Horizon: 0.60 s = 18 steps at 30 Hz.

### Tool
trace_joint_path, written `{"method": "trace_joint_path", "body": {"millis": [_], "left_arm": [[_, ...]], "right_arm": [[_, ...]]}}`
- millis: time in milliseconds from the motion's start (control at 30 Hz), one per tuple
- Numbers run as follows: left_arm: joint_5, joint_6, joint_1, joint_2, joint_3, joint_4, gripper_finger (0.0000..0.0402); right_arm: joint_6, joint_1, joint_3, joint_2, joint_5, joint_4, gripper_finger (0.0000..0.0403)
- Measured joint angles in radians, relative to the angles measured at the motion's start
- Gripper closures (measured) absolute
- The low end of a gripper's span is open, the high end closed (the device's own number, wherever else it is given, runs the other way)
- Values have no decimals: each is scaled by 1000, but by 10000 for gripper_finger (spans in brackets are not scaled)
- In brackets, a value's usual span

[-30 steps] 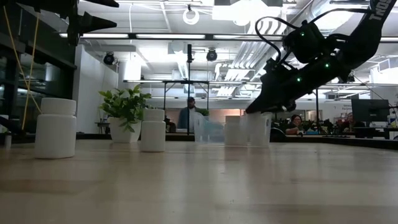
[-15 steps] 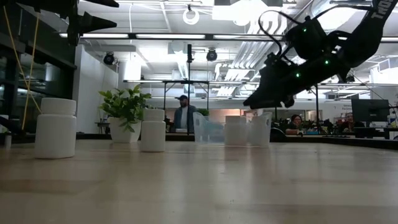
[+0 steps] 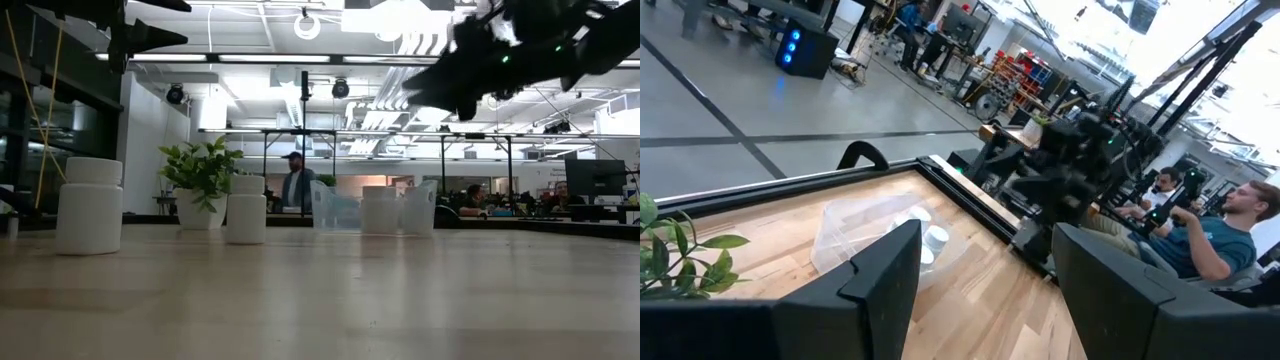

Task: Pick and place pill bottles into a basket
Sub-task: Put the white pill bottle into the transparent container

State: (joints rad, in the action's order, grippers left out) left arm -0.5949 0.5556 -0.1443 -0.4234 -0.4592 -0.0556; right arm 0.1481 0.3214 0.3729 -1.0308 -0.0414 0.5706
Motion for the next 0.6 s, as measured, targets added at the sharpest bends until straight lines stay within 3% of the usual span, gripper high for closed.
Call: {"method": "trace_joint_path", "body": {"millis": [200,600], "left_arm": [[0,0,0,0,0,0,142],[0,0,0,0,0,0,142]], "right_arm": [[12,-1,0,197,130,-152,188],[108,-2,0,492,121,-633,220]]}}
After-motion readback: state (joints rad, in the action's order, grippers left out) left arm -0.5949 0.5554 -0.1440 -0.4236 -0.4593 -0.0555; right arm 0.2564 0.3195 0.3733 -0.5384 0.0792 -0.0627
